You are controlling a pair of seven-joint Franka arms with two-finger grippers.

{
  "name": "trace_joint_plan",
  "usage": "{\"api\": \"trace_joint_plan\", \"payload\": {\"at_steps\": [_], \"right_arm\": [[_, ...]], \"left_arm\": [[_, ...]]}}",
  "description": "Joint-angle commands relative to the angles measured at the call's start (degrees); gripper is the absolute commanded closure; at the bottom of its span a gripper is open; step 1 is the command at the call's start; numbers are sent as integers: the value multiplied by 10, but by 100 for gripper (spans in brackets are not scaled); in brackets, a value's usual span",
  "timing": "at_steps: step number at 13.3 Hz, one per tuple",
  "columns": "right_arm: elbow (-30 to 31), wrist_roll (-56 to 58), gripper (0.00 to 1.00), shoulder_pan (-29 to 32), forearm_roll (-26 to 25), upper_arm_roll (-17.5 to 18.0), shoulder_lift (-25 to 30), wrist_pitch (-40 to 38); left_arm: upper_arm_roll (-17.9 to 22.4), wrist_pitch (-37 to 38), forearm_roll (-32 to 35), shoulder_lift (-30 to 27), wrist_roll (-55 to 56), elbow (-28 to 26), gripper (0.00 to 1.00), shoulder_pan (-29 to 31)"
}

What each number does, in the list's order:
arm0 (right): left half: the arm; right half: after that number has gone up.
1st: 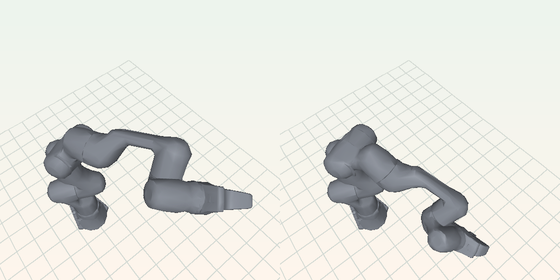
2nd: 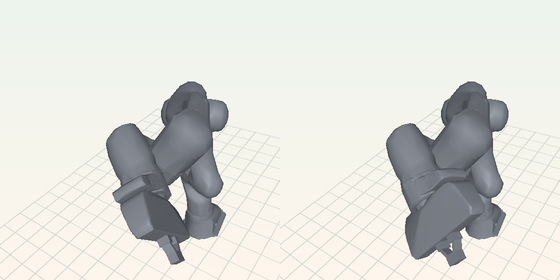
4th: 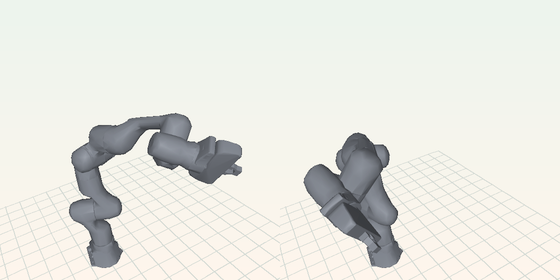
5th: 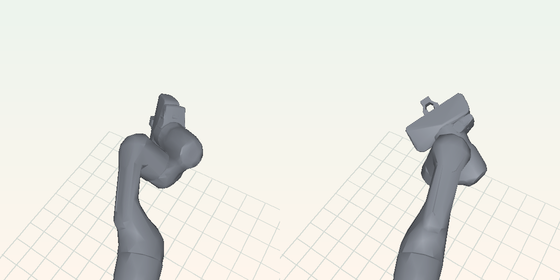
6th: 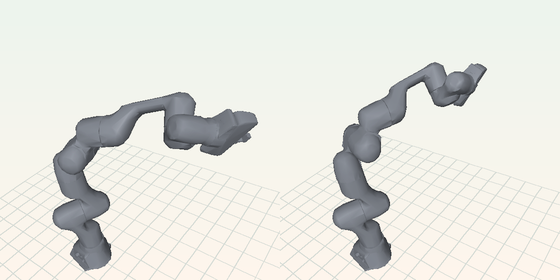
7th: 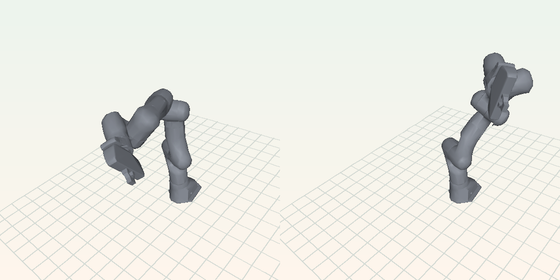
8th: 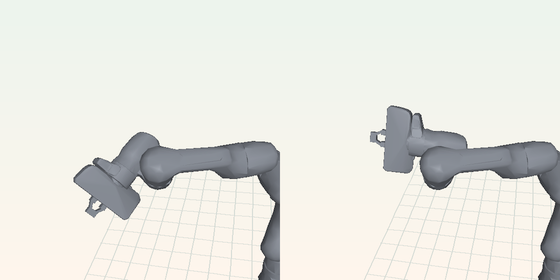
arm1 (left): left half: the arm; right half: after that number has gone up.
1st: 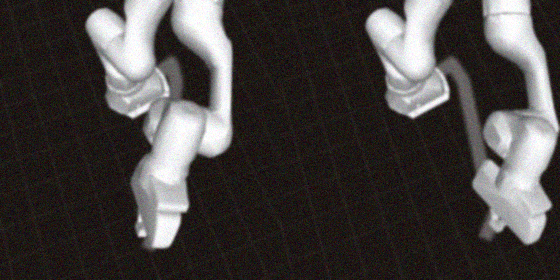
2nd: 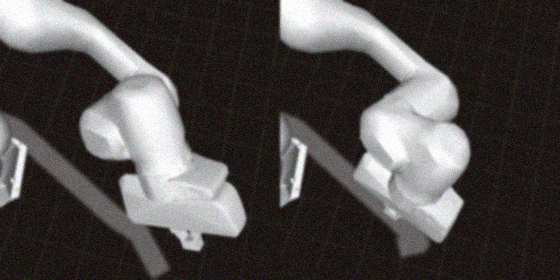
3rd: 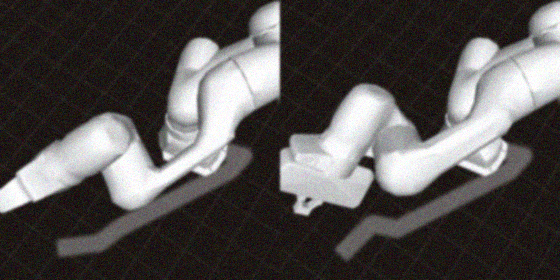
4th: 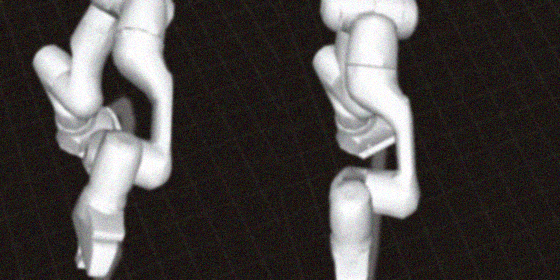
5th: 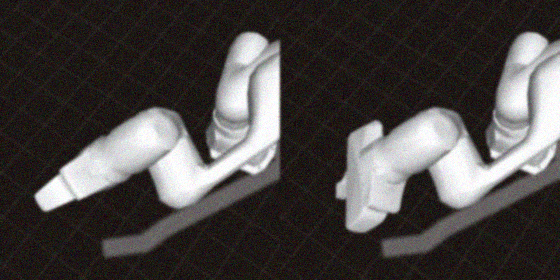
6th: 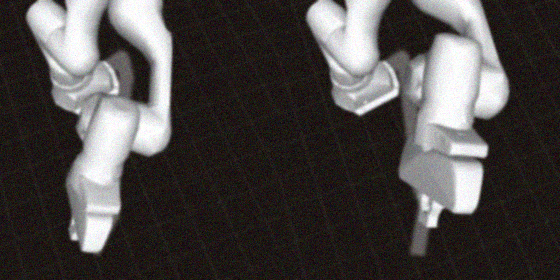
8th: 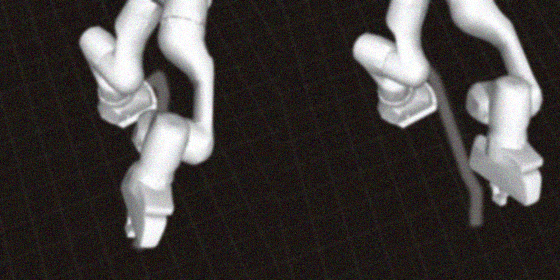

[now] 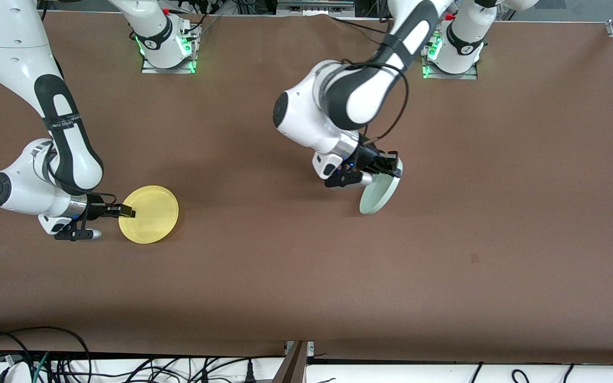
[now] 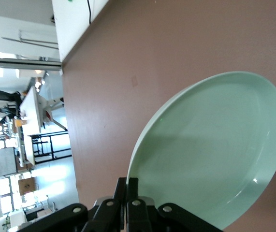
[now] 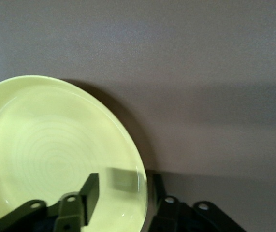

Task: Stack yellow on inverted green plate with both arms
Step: 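Lift and flip the green plate with the left gripper toward the table middle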

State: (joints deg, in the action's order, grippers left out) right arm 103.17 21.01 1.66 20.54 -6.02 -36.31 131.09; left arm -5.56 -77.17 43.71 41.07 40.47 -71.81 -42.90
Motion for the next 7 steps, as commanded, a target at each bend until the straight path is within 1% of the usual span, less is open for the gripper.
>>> {"api": "trace_joint_plan", "payload": {"at_steps": [1, 2, 5, 7], "right_arm": [[8, 22, 100, 7, 11, 4, 16, -15], [5, 30, 100, 8, 11, 4, 16, -21], [-2, 32, 100, 9, 11, 4, 16, -28], [-6, 32, 100, 9, 11, 4, 18, -31]], "left_arm": [[11, 11, 49, 14, 18, 11, 100, -41], [11, 9, 62, 20, 19, 18, 100, -48], [11, 8, 141, 47, 34, 19, 100, -86], [11, 5, 164, 56, 34, 27, 100, -102]]}}
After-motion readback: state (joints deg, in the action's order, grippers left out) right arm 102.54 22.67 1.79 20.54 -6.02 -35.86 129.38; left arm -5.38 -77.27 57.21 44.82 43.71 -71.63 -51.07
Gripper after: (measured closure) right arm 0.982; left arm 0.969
